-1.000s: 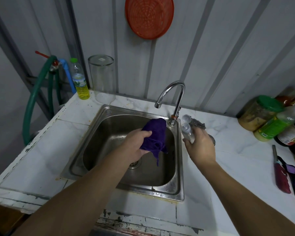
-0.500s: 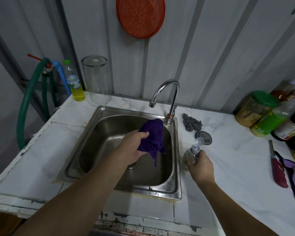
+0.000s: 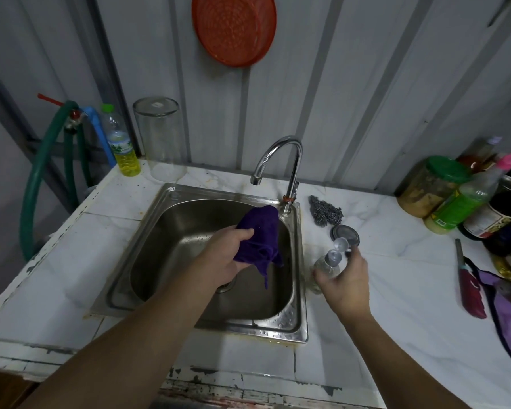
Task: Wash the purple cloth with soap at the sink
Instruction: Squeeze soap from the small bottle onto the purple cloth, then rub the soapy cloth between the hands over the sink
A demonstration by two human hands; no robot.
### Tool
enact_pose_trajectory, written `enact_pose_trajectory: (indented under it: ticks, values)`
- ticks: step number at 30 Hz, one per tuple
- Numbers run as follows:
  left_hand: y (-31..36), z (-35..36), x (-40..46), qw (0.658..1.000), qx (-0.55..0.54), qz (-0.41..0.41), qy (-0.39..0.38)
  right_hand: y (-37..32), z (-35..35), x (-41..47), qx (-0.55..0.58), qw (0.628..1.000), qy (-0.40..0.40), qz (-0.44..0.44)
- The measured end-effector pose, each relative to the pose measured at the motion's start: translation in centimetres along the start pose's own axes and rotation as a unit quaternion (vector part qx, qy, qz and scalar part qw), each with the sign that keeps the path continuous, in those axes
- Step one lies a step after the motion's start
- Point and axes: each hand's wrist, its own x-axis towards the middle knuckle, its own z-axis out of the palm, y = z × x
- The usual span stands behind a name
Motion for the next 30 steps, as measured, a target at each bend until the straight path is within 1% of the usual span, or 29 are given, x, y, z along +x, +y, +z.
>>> enact_pose_trajectory:
  ticks: [2, 3, 4, 5, 6, 7, 8, 10, 12, 14, 16, 17, 19, 22, 24, 25, 27, 30]
  values:
    - [0.0, 0.0, 0.0, 1.000, -0.001, 0.002, -0.003, -1.4, -0.7, -0.6, -0.034, 0.991, 0.085, -0.101]
    - [0.1, 0.0, 0.0, 1.000, 0.000, 0.004, -0.004, -2.4, -0.9, -1.0, -0.031, 0.981, 0.112, -0.158]
    - [0.1, -0.1, 0.0, 1.000, 0.002, 0.008, -0.005, -3.7, -0.9, -1.3, -0.019, 0.972, 0.116, -0.205]
    - [0.1, -0.1, 0.0, 1.000, 0.007, 0.013, -0.004, -5.2, -0.7, -1.4, 0.000, 0.966, 0.098, -0.238]
    - [0.1, -0.2, 0.0, 1.000, 0.016, 0.018, -0.004, -6.7, -0.4, -1.3, 0.015, 0.965, 0.065, -0.252]
    - [0.1, -0.2, 0.0, 0.999, 0.025, 0.024, -0.005, -7.8, 0.2, -0.8, 0.024, 0.968, 0.027, -0.247]
    - [0.2, -0.4, -0.1, 0.999, 0.036, 0.032, -0.009, -9.0, 0.9, -0.1, 0.028, 0.974, -0.018, -0.223]
    - [0.4, -0.7, -0.3, 0.996, 0.068, 0.045, -0.030, -11.3, 2.2, 1.7, 0.053, 0.983, -0.108, -0.141]
    - [0.9, -1.2, -0.7, 0.989, 0.121, 0.060, -0.053, -12.9, 3.4, 3.4, 0.114, 0.973, -0.188, -0.069]
    - [1.4, -1.7, -1.0, 0.979, 0.177, 0.078, -0.067, -13.6, 4.3, 4.4, 0.156, 0.957, -0.245, -0.021]
    - [2.0, -2.2, -1.0, 0.967, 0.220, 0.112, -0.059, -13.4, 5.4, 4.9, 0.184, 0.946, -0.267, -0.025]
    - [2.2, -2.5, -0.8, 0.962, 0.236, 0.133, -0.041, -13.3, 5.9, 4.8, 0.203, 0.943, -0.261, -0.029]
    - [2.5, -3.2, -0.1, 0.959, 0.232, 0.164, 0.016, -12.9, 7.1, 4.4, 0.246, 0.944, -0.219, -0.029]
    - [2.0, -3.8, 1.1, 0.969, 0.147, 0.176, 0.095, -12.7, 8.6, 3.3, 0.261, 0.959, -0.111, -0.013]
    - [1.4, -3.4, 1.7, 0.970, 0.110, 0.163, 0.141, -13.0, 9.5, 1.7, 0.269, 0.961, -0.065, -0.026]
    - [1.3, -2.9, 2.0, 0.966, 0.114, 0.155, 0.170, -13.1, 9.9, 0.8, 0.265, 0.962, -0.053, -0.045]
    - [1.4, -2.0, 2.6, 0.960, 0.112, 0.133, 0.220, -13.5, 10.4, -1.1, 0.231, 0.967, -0.028, -0.109]
    - [2.3, -1.4, 3.1, 0.968, 0.103, 0.073, 0.217, -13.9, 11.0, -2.7, 0.157, 0.961, 0.026, -0.228]
